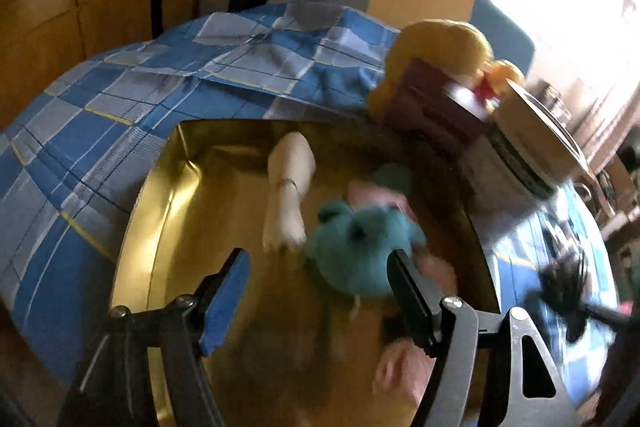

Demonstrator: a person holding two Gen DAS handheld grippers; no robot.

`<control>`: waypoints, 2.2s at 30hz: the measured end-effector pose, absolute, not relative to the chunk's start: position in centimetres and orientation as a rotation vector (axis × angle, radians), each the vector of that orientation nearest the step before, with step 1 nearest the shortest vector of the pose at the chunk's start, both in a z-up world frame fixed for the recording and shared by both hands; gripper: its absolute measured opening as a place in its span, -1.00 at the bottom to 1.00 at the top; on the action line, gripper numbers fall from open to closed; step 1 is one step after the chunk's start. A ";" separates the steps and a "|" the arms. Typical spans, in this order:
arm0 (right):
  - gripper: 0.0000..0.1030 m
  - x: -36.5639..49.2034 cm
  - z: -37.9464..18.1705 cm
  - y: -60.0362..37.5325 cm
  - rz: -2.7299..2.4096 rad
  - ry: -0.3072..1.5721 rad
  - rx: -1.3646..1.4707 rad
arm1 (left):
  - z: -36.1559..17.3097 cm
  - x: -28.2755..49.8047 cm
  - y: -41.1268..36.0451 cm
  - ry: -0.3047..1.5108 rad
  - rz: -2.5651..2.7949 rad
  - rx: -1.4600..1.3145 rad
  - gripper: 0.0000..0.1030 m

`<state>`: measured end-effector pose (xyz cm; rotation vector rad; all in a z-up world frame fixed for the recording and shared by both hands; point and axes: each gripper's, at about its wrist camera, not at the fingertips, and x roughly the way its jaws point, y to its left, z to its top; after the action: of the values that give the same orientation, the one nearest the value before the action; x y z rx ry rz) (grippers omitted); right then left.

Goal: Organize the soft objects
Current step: 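Lower the beige cloth into the gold tray with the left tool, then carry the black hair ties into the gold tray and open the right tool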

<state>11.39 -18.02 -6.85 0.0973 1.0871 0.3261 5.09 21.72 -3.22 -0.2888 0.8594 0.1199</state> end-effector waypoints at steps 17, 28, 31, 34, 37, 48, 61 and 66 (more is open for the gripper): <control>-0.52 24.1 7.3 -15.4 0.146 0.829 0.287 | -2.3 -0.4 19.9 0.838 0.052 -0.272 0.39; -0.52 24.2 13.3 1.6 0.481 0.747 0.155 | -2.4 -2.1 22.3 0.830 0.127 -0.303 0.39; -0.52 21.8 11.5 6.6 0.608 0.788 0.085 | -2.5 -2.8 23.3 0.830 0.158 -0.312 0.39; -0.52 19.1 8.1 11.5 0.718 0.862 0.011 | -2.5 -3.7 24.4 0.825 0.199 -0.324 0.39; -0.52 17.3 4.2 14.9 0.785 0.951 -0.020 | -2.4 -4.8 25.5 0.810 0.236 -0.330 0.39; -0.36 16.0 -5.3 20.7 0.800 1.261 0.050 | -2.5 -6.4 27.3 0.798 0.291 -0.345 0.39; -0.18 13.3 -3.1 18.8 0.818 1.110 -0.059 | -2.1 -6.8 27.0 0.790 0.305 -0.328 0.39; -0.18 10.7 -1.2 16.4 0.800 0.963 -0.171 | -1.7 -6.8 26.3 0.784 0.294 -0.308 0.41</control>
<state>10.72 16.38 -1.20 -0.1711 0.9627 0.8005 -6.81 26.32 -1.69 -0.3076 0.7844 0.2936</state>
